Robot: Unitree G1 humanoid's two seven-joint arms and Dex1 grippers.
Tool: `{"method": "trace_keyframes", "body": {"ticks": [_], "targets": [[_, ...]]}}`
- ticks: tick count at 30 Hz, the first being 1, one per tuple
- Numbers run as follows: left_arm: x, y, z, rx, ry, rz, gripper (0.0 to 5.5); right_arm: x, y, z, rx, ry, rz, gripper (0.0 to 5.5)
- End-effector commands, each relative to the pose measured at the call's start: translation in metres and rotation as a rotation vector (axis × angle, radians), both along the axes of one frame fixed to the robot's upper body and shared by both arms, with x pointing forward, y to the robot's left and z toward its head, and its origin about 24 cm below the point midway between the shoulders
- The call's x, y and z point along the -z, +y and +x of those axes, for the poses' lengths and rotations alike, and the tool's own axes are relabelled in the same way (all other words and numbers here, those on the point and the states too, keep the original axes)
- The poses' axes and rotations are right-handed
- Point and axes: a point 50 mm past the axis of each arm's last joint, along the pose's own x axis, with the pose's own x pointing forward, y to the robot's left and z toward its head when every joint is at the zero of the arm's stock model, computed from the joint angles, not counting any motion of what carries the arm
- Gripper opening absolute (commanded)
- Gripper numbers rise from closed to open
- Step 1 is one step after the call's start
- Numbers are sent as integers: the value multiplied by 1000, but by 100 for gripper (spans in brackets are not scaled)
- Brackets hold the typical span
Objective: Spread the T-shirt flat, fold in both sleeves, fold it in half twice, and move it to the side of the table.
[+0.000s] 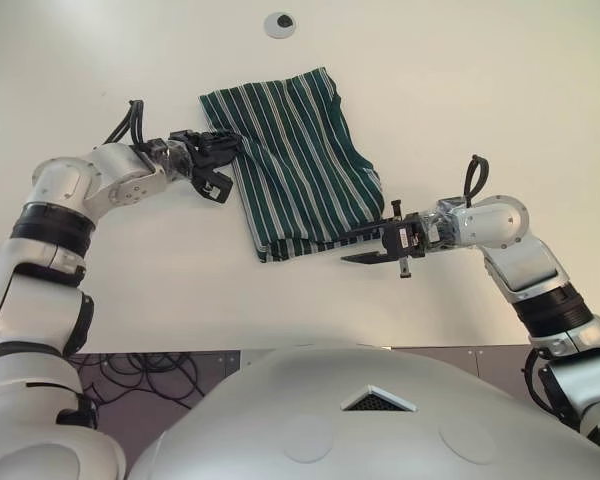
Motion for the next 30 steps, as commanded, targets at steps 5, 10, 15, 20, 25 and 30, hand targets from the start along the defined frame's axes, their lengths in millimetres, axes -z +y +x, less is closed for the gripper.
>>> {"method": "trace_keyframes", "body": {"ticks": [5,10,15,20,25,30], "targets": [[-21,5,-2,154,-165,-178,159,-27,-22,25,202,8,114,154],[-56,12,-20,144,-163,-548,159,-29,-50,41,351,9,138,154],[-67,36,-51,22,-2,-736,178,-12,-79,42,445,4,44,154],[-14,51,-125,-147,487,-644,233,9,-97,30,373,-112,-123,222],[21,46,-156,-231,690,-549,297,23,-97,18,260,-194,-218,295],[33,30,-151,-198,702,-516,299,35,-79,12,110,-357,-220,313]]}}
